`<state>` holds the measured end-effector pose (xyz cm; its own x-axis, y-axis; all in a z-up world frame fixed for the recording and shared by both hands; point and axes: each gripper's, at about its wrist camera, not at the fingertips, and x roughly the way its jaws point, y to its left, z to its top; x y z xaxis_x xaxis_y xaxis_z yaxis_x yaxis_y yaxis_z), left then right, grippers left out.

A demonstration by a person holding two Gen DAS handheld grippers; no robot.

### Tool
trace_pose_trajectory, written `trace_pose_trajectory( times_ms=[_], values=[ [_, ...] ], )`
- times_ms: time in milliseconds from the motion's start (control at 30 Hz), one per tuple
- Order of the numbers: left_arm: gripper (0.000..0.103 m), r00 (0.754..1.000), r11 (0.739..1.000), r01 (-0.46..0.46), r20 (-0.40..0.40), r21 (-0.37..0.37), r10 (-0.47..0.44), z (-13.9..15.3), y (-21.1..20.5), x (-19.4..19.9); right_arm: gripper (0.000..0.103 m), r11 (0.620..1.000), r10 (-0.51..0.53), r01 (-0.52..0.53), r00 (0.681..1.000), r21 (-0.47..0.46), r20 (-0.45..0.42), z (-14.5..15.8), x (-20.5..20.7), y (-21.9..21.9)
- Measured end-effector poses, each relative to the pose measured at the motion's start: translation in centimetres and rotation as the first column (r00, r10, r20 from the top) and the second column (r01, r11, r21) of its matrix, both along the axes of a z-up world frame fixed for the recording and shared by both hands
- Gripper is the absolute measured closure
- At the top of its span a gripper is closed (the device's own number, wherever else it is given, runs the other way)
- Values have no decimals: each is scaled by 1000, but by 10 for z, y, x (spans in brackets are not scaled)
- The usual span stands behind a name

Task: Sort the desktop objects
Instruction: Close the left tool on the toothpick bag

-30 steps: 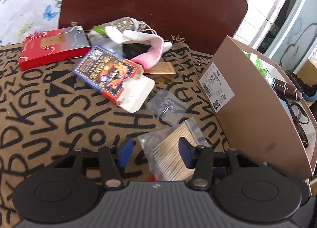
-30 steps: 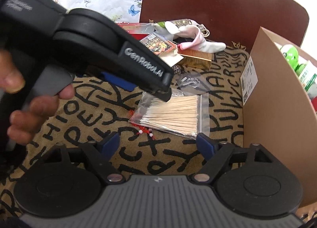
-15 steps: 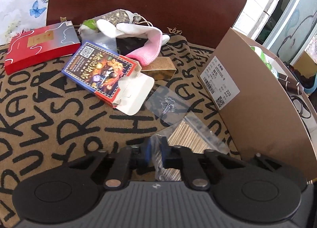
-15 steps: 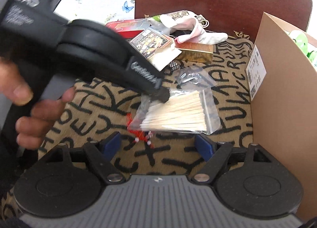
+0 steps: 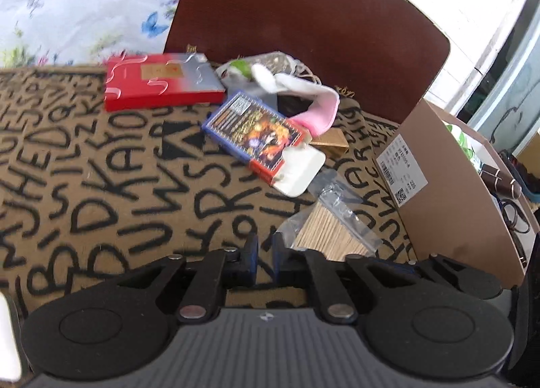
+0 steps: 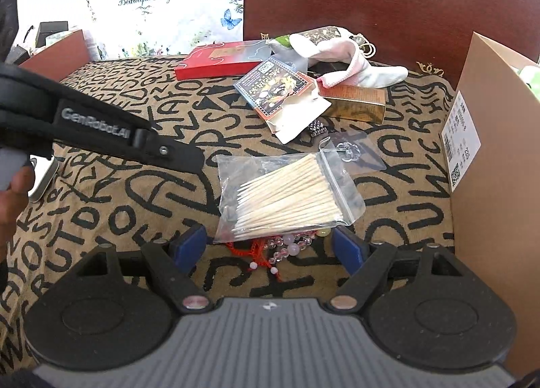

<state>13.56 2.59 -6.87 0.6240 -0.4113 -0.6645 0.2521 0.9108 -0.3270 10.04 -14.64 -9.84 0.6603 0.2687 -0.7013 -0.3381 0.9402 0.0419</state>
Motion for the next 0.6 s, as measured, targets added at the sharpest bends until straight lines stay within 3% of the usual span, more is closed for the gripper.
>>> trace_pose_trajectory(
  times_ms=[133, 300, 367, 400, 433, 500, 600],
  values=[
    [60, 998, 998, 60, 18, 4, -60, -3, -16, 13, 23, 1000, 4, -4, 1000, -21, 6, -1, 0, 4],
    [57, 993, 994, 112, -32, 1, -111, -17, -35, 34, 23, 999, -1, 2, 1000, -32, 11, -1, 1, 2],
    [59, 991, 991, 132, -38, 5, -132, -19, -41, 36, 23, 999, -3, 3, 1000, -39, 15, -2, 3, 0],
    [66, 989, 990, 141, -35, 14, -140, -20, -43, 36, 22, 999, 0, 1, 1000, -42, 17, -2, 5, 0],
    [85, 988, 988, 150, -33, 21, -149, -20, -44, 35, 22, 999, 3, -2, 1000, -47, 20, -3, 6, 0],
    [102, 988, 989, 148, -51, 21, -147, -21, -40, 35, 22, 998, 14, -12, 999, -63, 32, -4, 9, 3],
    [103, 993, 995, 102, -54, 3, -102, -19, -26, 29, 23, 997, 43, -39, 998, -71, 45, -4, 10, 8]
  ],
)
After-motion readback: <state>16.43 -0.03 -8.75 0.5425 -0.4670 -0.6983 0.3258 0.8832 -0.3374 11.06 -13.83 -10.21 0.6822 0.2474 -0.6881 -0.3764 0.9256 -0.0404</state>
